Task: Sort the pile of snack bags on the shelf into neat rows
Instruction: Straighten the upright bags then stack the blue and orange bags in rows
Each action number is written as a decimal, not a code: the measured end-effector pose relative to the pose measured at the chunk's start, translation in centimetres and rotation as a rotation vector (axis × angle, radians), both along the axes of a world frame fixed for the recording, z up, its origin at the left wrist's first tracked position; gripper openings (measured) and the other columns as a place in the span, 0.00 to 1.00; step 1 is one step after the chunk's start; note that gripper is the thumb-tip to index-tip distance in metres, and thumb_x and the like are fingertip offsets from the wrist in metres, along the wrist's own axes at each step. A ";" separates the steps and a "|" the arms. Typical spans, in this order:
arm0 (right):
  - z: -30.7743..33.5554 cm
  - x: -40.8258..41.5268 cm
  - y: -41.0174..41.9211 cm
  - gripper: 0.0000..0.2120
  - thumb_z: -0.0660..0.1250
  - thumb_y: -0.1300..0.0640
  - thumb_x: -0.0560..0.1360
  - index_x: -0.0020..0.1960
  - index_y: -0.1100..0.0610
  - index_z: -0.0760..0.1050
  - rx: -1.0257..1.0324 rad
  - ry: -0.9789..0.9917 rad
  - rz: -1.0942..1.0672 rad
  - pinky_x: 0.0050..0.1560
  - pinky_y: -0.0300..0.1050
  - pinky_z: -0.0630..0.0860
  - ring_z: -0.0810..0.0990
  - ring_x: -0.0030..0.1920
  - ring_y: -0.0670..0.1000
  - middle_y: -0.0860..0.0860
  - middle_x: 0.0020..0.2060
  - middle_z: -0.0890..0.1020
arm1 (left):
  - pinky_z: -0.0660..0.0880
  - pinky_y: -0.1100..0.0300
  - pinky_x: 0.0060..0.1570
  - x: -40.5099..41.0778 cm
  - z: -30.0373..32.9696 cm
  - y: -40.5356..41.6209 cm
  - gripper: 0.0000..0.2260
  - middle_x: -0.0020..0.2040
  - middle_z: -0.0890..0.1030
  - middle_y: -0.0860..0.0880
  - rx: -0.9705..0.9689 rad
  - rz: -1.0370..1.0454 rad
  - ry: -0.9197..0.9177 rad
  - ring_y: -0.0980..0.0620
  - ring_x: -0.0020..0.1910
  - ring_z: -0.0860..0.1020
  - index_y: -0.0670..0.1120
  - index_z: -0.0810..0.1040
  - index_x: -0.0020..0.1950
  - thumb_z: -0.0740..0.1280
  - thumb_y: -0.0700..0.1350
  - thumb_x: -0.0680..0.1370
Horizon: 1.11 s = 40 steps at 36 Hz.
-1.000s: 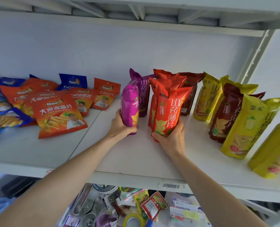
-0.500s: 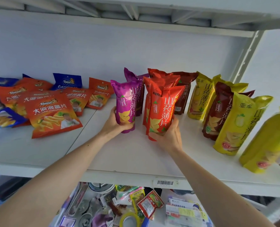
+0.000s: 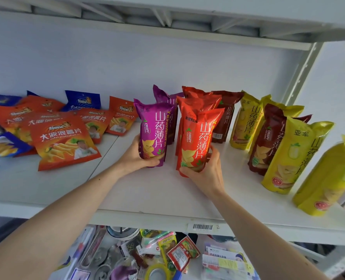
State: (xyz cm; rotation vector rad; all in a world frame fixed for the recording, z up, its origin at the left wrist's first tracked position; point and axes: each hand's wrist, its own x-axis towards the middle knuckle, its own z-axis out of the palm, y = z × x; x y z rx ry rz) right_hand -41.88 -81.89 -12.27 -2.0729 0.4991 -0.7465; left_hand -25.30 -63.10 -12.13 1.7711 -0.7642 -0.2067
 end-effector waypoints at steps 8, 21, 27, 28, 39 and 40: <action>5.3 -2.0 -0.7 0.59 0.71 0.27 0.58 0.77 0.55 0.51 -0.052 -0.150 -0.037 0.66 0.50 0.69 0.67 0.69 0.50 0.54 0.71 0.66 | 0.72 0.59 0.60 0.6 2.3 1.0 0.51 0.69 0.71 0.56 -0.043 -0.061 0.085 0.59 0.67 0.71 0.59 0.57 0.75 0.79 0.65 0.58; 22.7 8.9 -1.5 0.14 0.63 0.46 0.76 0.54 0.54 0.79 -0.681 0.023 0.011 0.58 0.54 0.75 0.78 0.55 0.52 0.49 0.53 0.81 | 0.80 0.60 0.53 2.1 5.1 -0.2 0.38 0.58 0.78 0.55 0.053 -0.171 -0.030 0.62 0.55 0.80 0.59 0.65 0.64 0.81 0.39 0.64; 24.3 18.6 -0.2 0.32 0.67 0.40 0.75 0.72 0.57 0.67 -0.974 0.630 0.288 0.68 0.52 0.68 0.71 0.68 0.56 0.53 0.69 0.72 | 0.79 0.50 0.57 3.2 3.2 -0.4 0.43 0.61 0.79 0.55 0.116 -0.206 0.002 0.57 0.58 0.80 0.55 0.65 0.70 0.84 0.46 0.61; 24.1 19.7 -0.1 0.35 0.66 0.37 0.74 0.73 0.56 0.65 -1.011 0.702 0.290 0.69 0.54 0.68 0.70 0.69 0.56 0.52 0.71 0.70 | 0.79 0.51 0.57 3.3 3.1 -0.4 0.42 0.60 0.80 0.55 0.124 -0.213 0.008 0.57 0.58 0.80 0.55 0.66 0.70 0.83 0.46 0.61; 22.6 22.8 0.8 0.19 0.69 0.47 0.76 0.63 0.56 0.75 -1.019 0.887 0.456 0.52 0.48 0.74 0.78 0.55 0.54 0.51 0.56 0.79 | 0.79 0.51 0.58 4.0 2.3 -0.1 0.35 0.60 0.81 0.55 0.182 -0.296 -0.024 0.55 0.58 0.80 0.53 0.70 0.68 0.81 0.47 0.65; 22.7 22.7 0.9 0.18 0.69 0.47 0.76 0.62 0.56 0.75 -1.005 0.880 0.470 0.52 0.48 0.75 0.78 0.55 0.54 0.50 0.55 0.79 | 0.78 0.51 0.58 4.0 2.3 -0.1 0.34 0.60 0.81 0.54 0.183 -0.295 -0.023 0.55 0.58 0.80 0.52 0.70 0.68 0.81 0.47 0.65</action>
